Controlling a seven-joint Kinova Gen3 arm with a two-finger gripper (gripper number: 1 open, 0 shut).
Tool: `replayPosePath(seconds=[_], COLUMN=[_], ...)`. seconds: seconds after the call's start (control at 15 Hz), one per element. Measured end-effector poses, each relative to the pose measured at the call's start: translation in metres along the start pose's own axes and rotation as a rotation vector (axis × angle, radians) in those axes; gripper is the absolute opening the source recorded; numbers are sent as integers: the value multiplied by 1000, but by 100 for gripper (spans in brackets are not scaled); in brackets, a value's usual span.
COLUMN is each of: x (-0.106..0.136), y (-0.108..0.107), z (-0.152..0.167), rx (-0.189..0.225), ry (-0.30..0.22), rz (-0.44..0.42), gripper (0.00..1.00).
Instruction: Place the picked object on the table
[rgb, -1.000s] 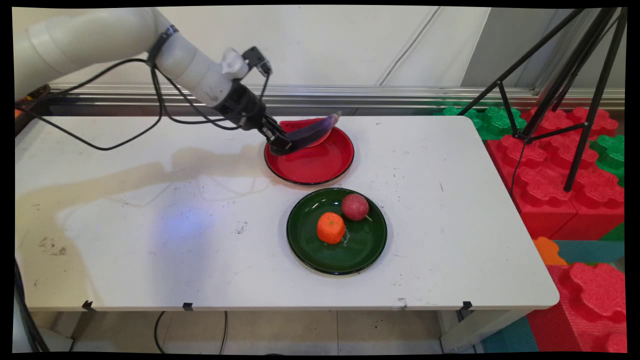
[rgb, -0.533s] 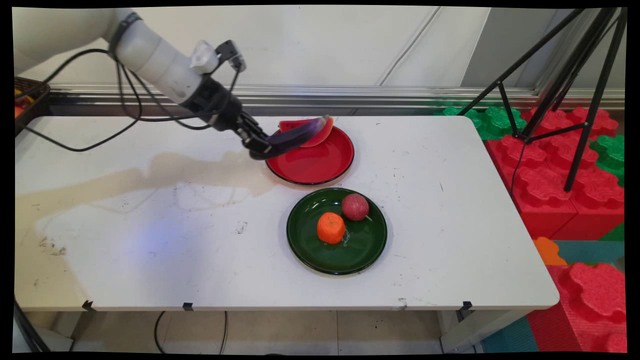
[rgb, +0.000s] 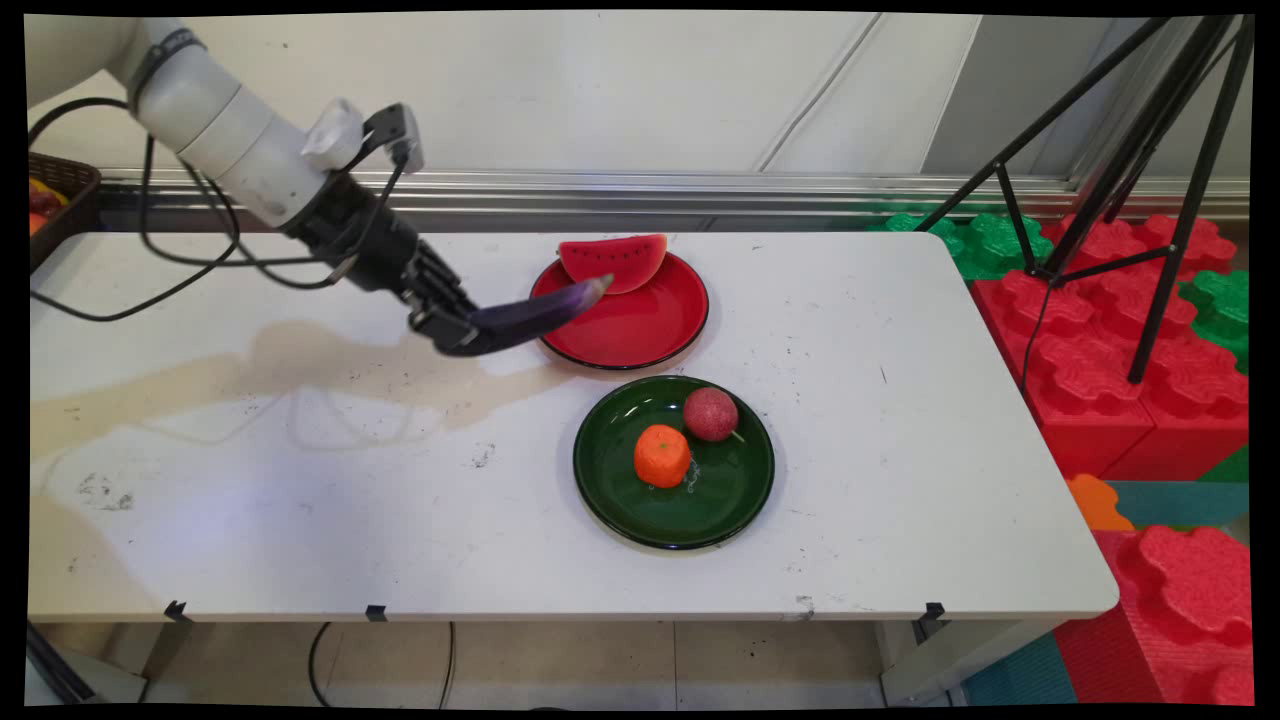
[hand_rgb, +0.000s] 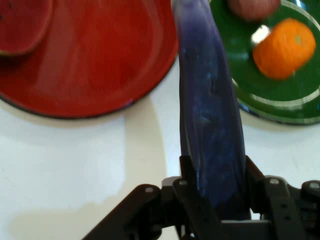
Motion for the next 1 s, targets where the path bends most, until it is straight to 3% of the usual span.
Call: replayPosePath(seconds=[0.67, 1.0], x=[-51, -61], y=[3, 2], z=[31, 49], rx=[-35, -41], ry=[-152, -188], rz=[63, 70], gripper=[0, 0])
